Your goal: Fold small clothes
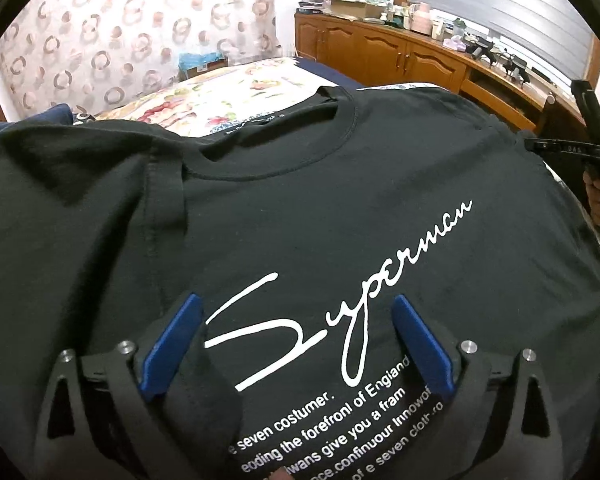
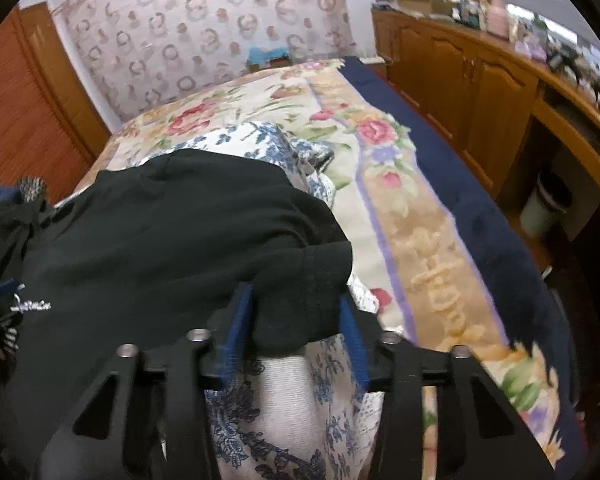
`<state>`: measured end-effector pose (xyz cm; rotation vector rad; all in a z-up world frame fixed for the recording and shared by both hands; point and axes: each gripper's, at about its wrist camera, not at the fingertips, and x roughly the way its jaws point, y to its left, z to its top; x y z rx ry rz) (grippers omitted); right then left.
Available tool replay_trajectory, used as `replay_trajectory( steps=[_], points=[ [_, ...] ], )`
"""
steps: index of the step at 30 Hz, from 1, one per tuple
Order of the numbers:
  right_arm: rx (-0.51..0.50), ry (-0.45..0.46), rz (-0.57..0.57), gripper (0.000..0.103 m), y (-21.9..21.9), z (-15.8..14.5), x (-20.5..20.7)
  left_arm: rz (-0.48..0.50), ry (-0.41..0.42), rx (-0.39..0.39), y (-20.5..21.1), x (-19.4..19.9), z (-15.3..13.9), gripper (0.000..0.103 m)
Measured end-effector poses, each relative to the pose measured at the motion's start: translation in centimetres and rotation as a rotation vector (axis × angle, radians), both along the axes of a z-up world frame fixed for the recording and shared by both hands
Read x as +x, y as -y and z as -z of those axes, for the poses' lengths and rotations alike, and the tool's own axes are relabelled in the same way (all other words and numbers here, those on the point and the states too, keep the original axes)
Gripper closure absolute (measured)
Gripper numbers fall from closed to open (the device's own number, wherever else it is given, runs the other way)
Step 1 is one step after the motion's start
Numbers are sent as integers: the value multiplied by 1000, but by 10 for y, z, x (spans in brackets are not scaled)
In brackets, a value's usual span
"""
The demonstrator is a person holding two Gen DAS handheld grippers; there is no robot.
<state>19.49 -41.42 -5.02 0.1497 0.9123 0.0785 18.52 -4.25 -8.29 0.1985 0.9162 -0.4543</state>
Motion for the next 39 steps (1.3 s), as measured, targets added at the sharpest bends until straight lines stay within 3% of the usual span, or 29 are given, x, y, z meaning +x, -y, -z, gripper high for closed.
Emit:
replay_trajectory(
  steps=[2,4,10,14,17,24,27,32,39],
  points=[
    [-49,15,-25,89,-9,-3,-2,0,1,2,-1,-1,-1,5],
    [-74,34,-44,95,-16,-7,-3,0,0,2,-1,0,-1,5],
    [-51,149,-119,96,-41,-42,-8,-3,3,6,-2,0,0,4],
    [-23,189,-232,96,-77,-60,-11,-3,3,5,-2,0,0,4],
    [9,165,-304,96,-102,-55,-12,-3,1,4,-3,0,0,3],
    [52,39,-397,96,-147,-10,-18,-4,3,5,-1,0,-1,3],
    [43,17,-403,92,-154,-4,-22,-10,7,7,0,0,0,3],
    [26,26,-371,69,-149,-15,-30,-48,53,-13,-5,-6,-8,3],
    [-33,125,-263,60,-112,-53,-45,-121,98,-85,-16,-13,-26,3]
  ],
)
